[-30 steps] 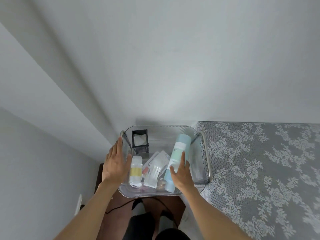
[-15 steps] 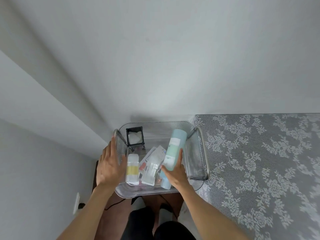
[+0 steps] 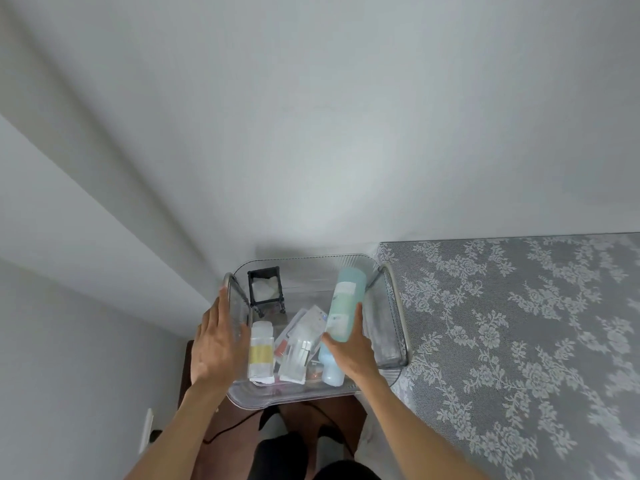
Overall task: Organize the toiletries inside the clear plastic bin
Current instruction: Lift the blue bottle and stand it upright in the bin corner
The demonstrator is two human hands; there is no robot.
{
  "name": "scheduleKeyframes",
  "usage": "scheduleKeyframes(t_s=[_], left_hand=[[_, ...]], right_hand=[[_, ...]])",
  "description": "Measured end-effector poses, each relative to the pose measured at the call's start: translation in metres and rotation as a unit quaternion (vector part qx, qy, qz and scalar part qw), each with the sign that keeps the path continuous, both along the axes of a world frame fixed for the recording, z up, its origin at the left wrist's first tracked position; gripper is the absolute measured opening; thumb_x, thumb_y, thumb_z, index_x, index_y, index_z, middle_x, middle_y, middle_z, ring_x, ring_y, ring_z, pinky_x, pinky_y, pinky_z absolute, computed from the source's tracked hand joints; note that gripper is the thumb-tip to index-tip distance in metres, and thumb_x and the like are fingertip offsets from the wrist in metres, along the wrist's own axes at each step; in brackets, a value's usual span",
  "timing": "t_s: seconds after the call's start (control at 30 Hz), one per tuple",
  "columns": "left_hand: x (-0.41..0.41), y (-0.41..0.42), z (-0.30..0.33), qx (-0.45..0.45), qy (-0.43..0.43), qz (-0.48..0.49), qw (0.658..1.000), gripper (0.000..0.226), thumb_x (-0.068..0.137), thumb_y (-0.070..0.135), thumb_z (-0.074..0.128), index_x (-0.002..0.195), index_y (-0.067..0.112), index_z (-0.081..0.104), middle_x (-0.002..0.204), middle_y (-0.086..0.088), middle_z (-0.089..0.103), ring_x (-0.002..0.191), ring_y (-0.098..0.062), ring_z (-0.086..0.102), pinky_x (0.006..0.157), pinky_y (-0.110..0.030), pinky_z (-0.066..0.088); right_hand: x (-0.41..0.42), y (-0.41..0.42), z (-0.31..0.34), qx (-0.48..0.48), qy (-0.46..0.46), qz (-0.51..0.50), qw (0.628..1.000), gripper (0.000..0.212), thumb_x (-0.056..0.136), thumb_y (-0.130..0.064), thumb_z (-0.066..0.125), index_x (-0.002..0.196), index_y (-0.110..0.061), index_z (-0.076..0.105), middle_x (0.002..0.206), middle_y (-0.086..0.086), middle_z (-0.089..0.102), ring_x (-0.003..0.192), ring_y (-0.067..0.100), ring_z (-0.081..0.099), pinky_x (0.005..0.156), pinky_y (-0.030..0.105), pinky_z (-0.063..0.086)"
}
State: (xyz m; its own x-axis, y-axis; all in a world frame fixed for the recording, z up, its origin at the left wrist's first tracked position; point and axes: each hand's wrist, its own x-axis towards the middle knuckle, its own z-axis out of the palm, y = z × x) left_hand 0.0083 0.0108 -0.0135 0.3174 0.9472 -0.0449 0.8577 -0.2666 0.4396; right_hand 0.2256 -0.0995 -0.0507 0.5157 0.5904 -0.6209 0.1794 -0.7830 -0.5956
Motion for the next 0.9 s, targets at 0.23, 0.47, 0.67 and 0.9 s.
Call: scheduleKeyframes(t_s=[0.23,0.47,0.67,0.9], left_hand=[[0.000,0.000,0.002,0.000,0.004,0.000,1.000,0.081,0.095,0.033,0.052,0.156,0.019,0.000,0.152,-0.012,0.037,0.135,-0.028,0.039,0.107,-0.048,0.041],[-0.003,-0.001,-0.001,0.005,0.008,-0.004,1.000,0.083,0.095,0.038,0.050,0.156,0.022,-0.005,0.153,-0.012,0.037,0.135,-0.029,0.040,0.107,-0.049,0.042],[-0.005,-0.003,-0.001,0.004,0.009,-0.004,1.000,0.084,0.095,0.039,0.049,0.155,0.023,-0.007,0.152,-0.012,0.038,0.133,-0.029,0.042,0.106,-0.049,0.043],[-0.004,-0.004,0.001,-0.001,0.005,0.000,1.000,0.085,0.095,0.040,0.049,0.155,0.023,-0.008,0.152,-0.011,0.038,0.133,-0.028,0.041,0.106,-0.048,0.042]], right_hand=[[0.007,0.008,0.029,0.000,-0.016,-0.068,0.998,0.098,0.074,-0.058,0.066,0.152,-0.035,0.010,0.129,0.008,0.061,0.108,0.031,0.061,0.088,0.042,0.052],[0.027,0.018,0.059,-0.043,-0.074,-0.019,0.996,0.090,0.070,-0.063,0.063,0.147,-0.034,0.026,0.123,0.012,0.060,0.105,0.035,0.060,0.087,0.041,0.052],[0.051,0.039,0.085,-0.079,-0.101,0.047,0.991,0.078,0.074,-0.056,0.064,0.140,-0.021,0.044,0.135,0.011,0.054,0.119,0.033,0.055,0.092,0.038,0.047],[0.063,0.071,0.117,-0.040,-0.237,0.079,0.967,0.061,0.076,-0.049,0.068,0.130,-0.024,0.054,0.126,0.009,0.061,0.113,0.035,0.059,0.095,0.043,0.048]])
